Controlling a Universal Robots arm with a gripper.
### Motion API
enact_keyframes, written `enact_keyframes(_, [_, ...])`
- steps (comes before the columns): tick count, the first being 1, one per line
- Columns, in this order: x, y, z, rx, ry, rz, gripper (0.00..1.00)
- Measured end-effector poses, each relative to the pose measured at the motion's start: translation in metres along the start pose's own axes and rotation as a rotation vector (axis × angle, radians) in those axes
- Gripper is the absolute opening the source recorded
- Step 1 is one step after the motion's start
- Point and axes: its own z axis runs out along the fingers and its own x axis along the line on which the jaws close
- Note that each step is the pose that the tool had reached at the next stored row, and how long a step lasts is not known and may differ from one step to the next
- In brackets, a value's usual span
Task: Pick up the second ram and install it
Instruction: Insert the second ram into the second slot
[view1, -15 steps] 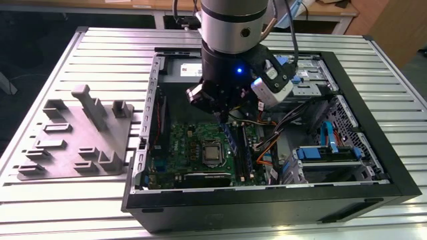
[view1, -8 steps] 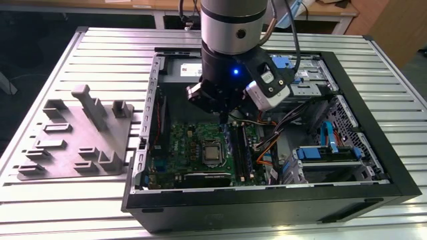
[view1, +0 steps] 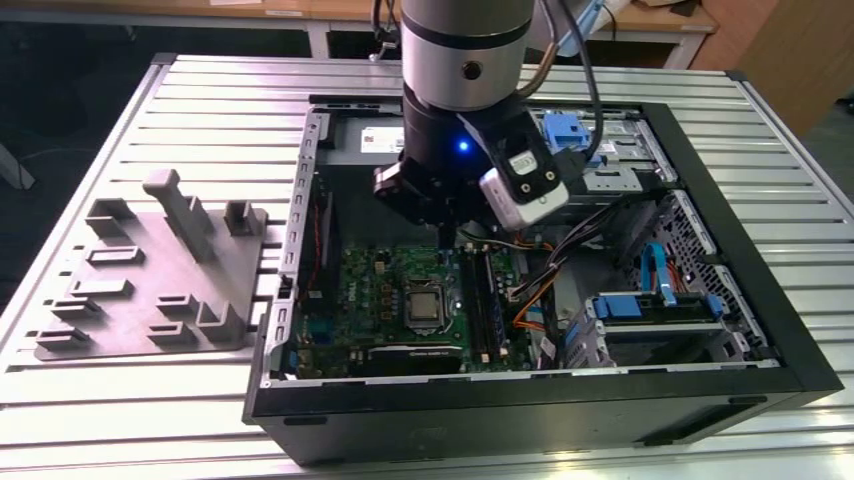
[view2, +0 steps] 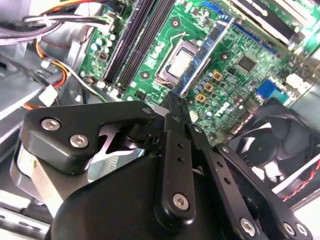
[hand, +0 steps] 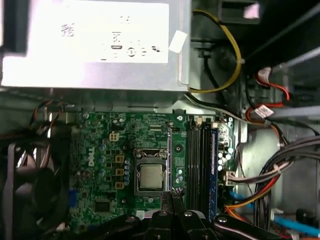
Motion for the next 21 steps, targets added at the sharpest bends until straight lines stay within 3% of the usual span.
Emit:
enact_keyframes(6, [0.0001, 0.0, 0.0001, 0.0006, -0.0003, 0.014, 0.11])
enact_keyframes(12, [-0.0058, 0.0, 0.0021, -0.001, 0.0005, -0.027, 0.11])
enact_keyframes(21, [-0.0118, -0.0001, 0.0105, -0.0012, 0.0007, -0.035, 0.11])
